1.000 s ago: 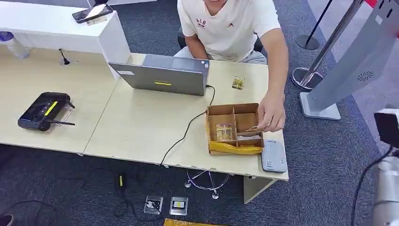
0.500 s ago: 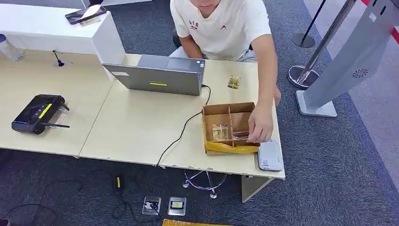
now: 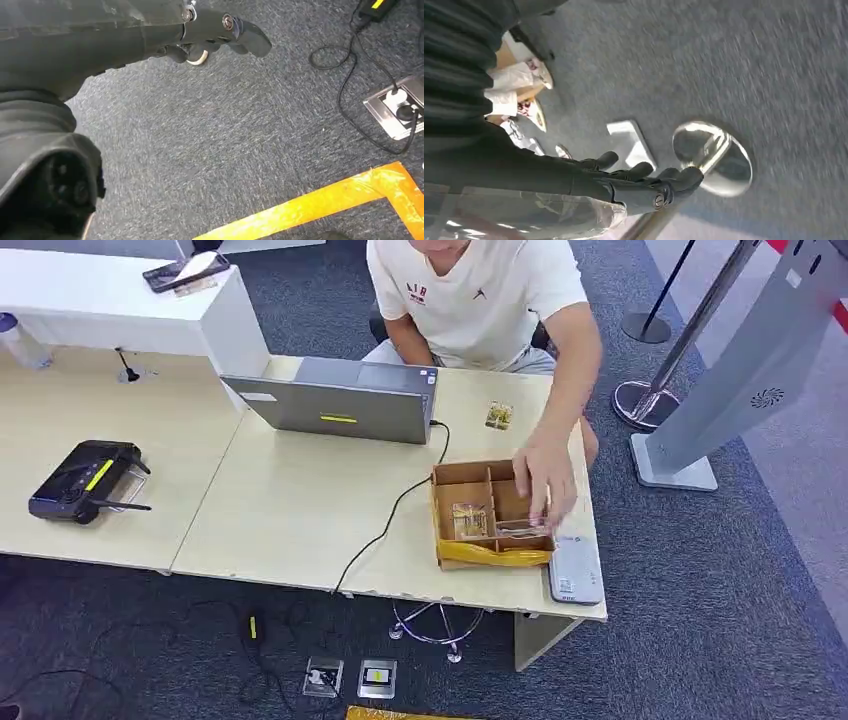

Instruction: Pass the card to the sensor for recognition and then transmit it.

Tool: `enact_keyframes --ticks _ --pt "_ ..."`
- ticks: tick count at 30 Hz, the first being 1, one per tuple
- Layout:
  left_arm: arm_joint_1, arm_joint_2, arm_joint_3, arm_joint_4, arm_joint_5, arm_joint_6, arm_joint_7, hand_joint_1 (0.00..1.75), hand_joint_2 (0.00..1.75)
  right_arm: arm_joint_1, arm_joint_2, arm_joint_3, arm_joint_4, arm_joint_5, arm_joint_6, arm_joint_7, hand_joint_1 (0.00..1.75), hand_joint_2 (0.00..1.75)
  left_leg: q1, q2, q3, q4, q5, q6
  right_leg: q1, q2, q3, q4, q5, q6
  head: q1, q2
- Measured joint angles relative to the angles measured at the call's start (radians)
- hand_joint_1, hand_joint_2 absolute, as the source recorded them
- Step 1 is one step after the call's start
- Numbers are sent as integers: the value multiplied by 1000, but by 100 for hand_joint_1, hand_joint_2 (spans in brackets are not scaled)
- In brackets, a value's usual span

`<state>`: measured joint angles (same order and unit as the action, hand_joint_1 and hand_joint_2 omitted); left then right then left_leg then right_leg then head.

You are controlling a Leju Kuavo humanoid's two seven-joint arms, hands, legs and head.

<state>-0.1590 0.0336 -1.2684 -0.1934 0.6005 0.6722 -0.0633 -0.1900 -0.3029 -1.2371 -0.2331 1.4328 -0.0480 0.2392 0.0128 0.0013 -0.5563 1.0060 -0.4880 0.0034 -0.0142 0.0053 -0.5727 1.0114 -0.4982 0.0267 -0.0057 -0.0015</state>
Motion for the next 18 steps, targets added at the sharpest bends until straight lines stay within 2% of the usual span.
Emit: enact_keyframes --ticks 6,18 --pt "-1 1 -1 0 -9 -10 -3 0 0 0 4 -16 21 13 78 15 0 175 0 0 0 0 0 0 0 0 0 0 0 0 0 0" --pt "-4 2 -1 0 -14 -15 -3 0 0 0 8 -16 40 33 85 -9 0 175 0 0 0 0 0 0 0 0 1 0 0 0 0 0"
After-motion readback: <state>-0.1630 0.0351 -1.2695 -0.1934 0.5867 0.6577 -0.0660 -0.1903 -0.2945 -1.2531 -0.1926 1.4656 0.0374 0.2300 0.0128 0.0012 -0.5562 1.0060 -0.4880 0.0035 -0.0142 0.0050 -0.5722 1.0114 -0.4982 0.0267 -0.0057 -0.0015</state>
